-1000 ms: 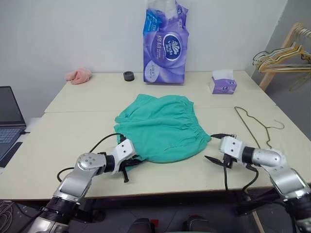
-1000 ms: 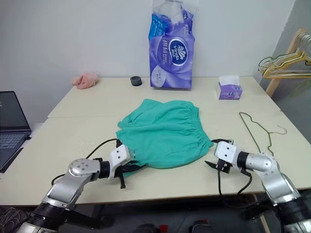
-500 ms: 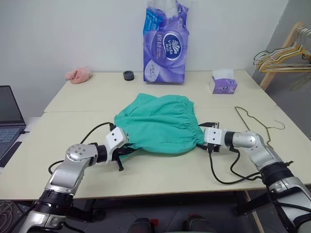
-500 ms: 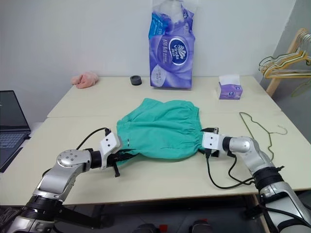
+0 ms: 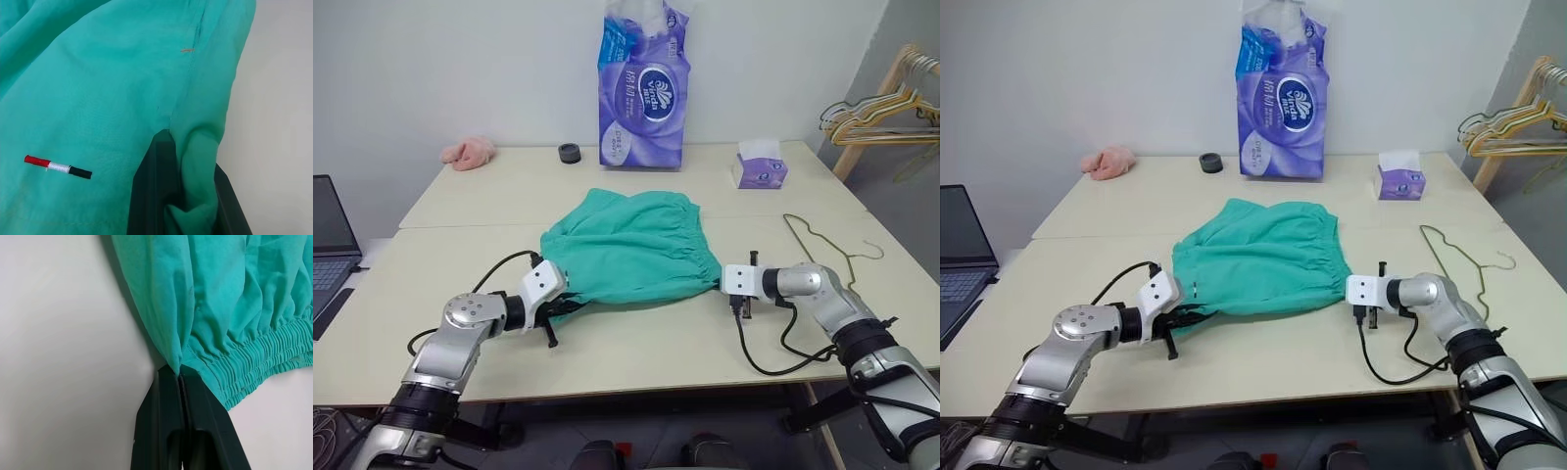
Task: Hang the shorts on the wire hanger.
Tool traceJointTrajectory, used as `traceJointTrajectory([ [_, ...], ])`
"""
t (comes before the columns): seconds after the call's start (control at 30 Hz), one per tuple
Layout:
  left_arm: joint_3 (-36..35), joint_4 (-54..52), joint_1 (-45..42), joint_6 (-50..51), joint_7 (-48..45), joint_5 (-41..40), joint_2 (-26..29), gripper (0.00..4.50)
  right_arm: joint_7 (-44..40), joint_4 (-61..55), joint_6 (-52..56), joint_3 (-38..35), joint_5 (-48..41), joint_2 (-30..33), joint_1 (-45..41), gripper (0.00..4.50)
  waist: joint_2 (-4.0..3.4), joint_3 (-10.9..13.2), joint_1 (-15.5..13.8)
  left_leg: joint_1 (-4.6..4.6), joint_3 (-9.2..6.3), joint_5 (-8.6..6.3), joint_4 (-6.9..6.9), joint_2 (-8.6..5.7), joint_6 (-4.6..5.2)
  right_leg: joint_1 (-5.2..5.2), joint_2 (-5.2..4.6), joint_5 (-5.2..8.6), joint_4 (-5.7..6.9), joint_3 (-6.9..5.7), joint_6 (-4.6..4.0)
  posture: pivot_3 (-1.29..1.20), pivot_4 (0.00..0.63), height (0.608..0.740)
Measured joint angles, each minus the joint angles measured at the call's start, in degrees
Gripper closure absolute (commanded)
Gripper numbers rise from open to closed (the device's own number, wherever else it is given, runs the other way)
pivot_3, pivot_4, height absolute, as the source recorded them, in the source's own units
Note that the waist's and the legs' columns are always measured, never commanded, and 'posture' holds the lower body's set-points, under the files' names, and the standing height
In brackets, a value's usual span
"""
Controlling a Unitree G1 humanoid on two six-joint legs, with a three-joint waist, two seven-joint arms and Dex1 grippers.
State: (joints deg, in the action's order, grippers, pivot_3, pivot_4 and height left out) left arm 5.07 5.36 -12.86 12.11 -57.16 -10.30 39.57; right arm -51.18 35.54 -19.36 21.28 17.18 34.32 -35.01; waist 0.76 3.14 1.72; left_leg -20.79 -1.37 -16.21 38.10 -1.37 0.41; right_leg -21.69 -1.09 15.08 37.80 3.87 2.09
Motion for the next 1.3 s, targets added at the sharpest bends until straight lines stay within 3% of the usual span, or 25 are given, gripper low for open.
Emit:
traceJointTrajectory([
  [0.17, 0.3, -0.3, 0.3, -0.2, -1.5, 0.1, 0.2, 4.5, -0.4, -3.0, 1.1, 0.0, -0.2, 0.4, 0.1, 4.44, -0.01, 0.0, 0.1, 0.0, 0.0, 0.0, 0.0, 0.01, 0.0, -0.1, 0.03, 0.05, 0.2, 0.0, -0.07, 0.0, 0.019, 0.74],
  [0.37, 2.5, -6.3, 4.0, 3.3, -9.5, -2.8, 4.3, 4.5, -8.4, -15.0, 4.0, -2.1, -5.0, 8.2, 3.5, 4.44, 0.01, 0.0, -0.1, -0.08, -0.01, -0.01, -0.03, 0.0, 0.0, -0.12, -0.01, 0.12, 0.11, -0.01, 0.0, -0.02, 0.033, 0.74],
  [0.5, 6.6, -14.6, 9.6, 6.8, -17.6, -6.1, 9.4, 4.5, -16.4, -30.5, 10.1, -4.0, -11.4, 16.3, 14.0, 4.44, -0.03, 0.1, 0.0, -0.08, -0.01, -0.06, -0.09, 0.01, 0.0, -0.11, -0.03, 0.25, 0.09, -0.02, -0.03, -0.05, 0.041, 0.74],
  [0.67, 8.7, -19.6, 12.3, 10.5, -23.8, -8.8, 14.2, 4.5, -20.0, -47.6, 18.8, -6.9, -16.5, 23.7, 28.0, 4.44, 0.0, 0.6, 0.2, 0.06, 0.0, -0.03, -0.02, 0.06, 0.01, -0.05, 0.03, 0.73, 0.25, -0.04, 0.01, -0.09, 0.047, 0.74],
  [0.77, 9.5, -20.7, 12.7, 10.9, -26.9, -9.1, 16.3, 4.5, -19.9, -54.1, 23.1, -8.2, -17.9, 25.3, 32.4, 4.44, 0.03, 0.9, 0.5, 0.31, 0.07, -0.03, 0.0, 0.06, 0.01, 0.12, 0.04, 0.87, 0.28, 0.02, -0.2, -0.1, 0.048, 0.74],
  [1.07, 10.9, -20.3, 11.4, 11.5, -28.5, -8.9, 16.3, 4.5, -19.8, -58.1, 29.0, -8.6, -18.3, 25.5, 32.7, 4.44, 0.35, 1.1, 1.4, 0.09, 0.06, -0.04, -0.01, 0.07, -0.01, -0.01, 0.01, 0.71, 0.15, -0.02, 0.19, -0.11, 0.049, 0.74],
  [1.1, 10.9, -20.5, 11.4, 12.7, -28.5, -9.3, 16.3, 4.06, -19.9, -58.2, 29.6, -8.6, -18.6, 25.4, 32.3, 4.03, 0.34, 1.1, 1.4, 0.06, 0.06, -0.05, -0.01, 0.07, -0.01, -0.04, 0.01, 0.71, 0.16, -0.03, 0.2, -0.11, 0.049, 0.74],
  [1.3, 10.9, -22.2, 11.2, 17.1, -27.2, -11.5, 15.1, 2.47, -21.3, -60.0, 32.2, -8.6, -20.6, 25.4, 31.3, 2.21, 0.37, 1.2, 1.5, 0.05, 0.01, -0.05, -0.02, 0.07, -0.01, -0.04, 0.01, 0.71, 0.16, -0.07, 0.2, -0.1, 0.05, 0.74],
])
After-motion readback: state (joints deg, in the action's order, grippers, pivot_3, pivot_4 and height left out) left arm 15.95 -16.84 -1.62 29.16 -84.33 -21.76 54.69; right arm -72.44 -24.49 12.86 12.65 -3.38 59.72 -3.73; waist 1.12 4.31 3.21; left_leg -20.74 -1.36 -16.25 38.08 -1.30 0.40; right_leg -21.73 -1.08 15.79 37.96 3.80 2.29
